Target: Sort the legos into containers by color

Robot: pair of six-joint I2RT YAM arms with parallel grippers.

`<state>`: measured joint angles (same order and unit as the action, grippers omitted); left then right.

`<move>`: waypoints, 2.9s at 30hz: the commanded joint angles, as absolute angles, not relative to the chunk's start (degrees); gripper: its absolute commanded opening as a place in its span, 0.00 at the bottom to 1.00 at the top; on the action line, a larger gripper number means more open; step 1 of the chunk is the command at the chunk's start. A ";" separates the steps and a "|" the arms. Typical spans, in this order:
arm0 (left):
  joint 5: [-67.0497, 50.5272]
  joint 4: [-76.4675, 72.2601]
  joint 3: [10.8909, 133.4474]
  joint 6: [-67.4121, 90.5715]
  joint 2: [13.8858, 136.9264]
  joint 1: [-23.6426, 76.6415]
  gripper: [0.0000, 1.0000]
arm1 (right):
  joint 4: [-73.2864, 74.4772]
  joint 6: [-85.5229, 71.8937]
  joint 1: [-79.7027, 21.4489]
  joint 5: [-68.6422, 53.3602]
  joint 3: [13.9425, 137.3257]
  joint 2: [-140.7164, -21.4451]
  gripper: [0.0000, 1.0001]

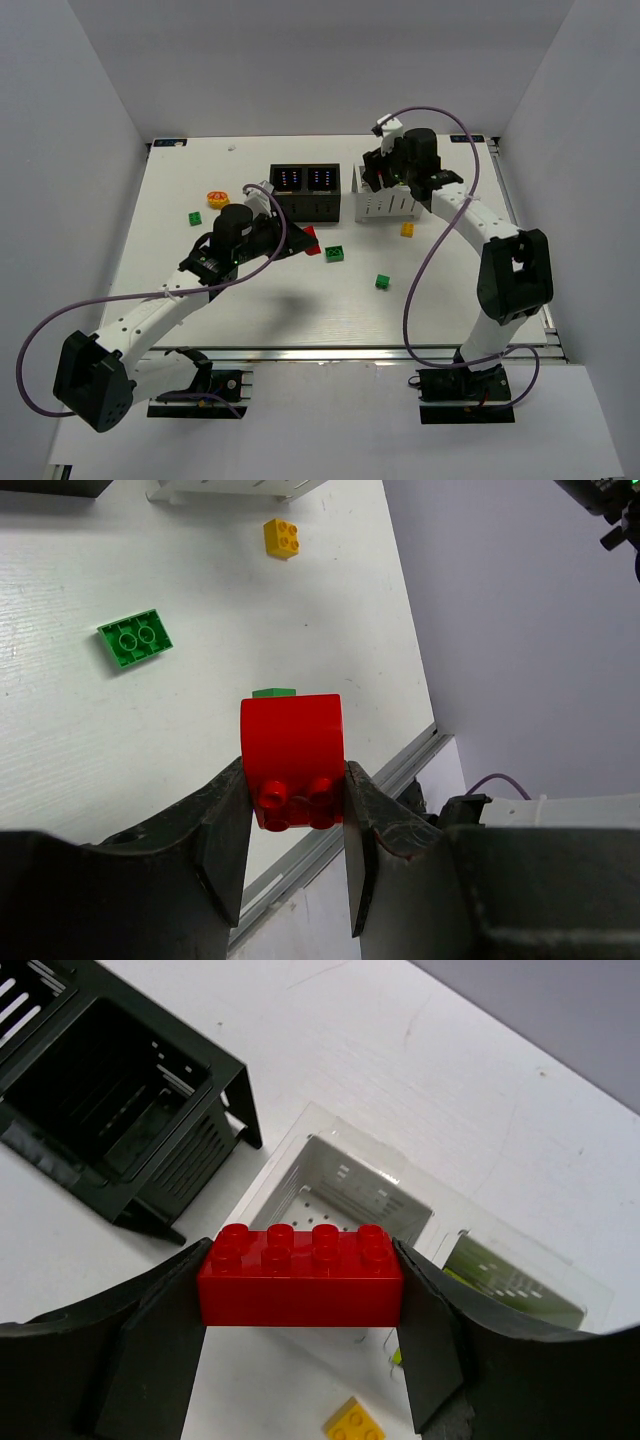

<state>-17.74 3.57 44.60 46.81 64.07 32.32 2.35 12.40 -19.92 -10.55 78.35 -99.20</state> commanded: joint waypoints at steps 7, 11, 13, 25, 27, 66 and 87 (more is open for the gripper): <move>-17.05 4.31 46.93 46.41 64.69 32.08 0.09 | -2.46 14.50 -19.69 -8.61 82.27 -103.09 0.40; -17.14 4.57 47.72 46.32 65.21 32.08 0.09 | -2.99 15.55 -19.77 -7.82 81.83 -104.06 0.55; -17.23 4.57 47.99 46.23 65.39 32.08 0.09 | -3.34 15.82 -19.69 -7.65 81.91 -104.06 0.67; -19.51 3.69 52.64 45.18 70.39 32.08 0.09 | -2.64 15.82 -19.42 -9.31 82.09 -102.66 0.88; -20.04 3.95 53.61 44.74 71.36 32.08 0.09 | -2.20 15.65 -19.42 -9.93 81.91 -102.39 0.88; -9.67 -8.53 109.94 34.28 127.96 35.07 0.24 | 9.93 18.99 5.01 -49.83 52.47 -65.92 0.18; -8.26 -2.81 115.49 33.22 127.01 36.47 0.70 | 11.69 21.27 5.36 -50.18 53.26 -65.48 0.43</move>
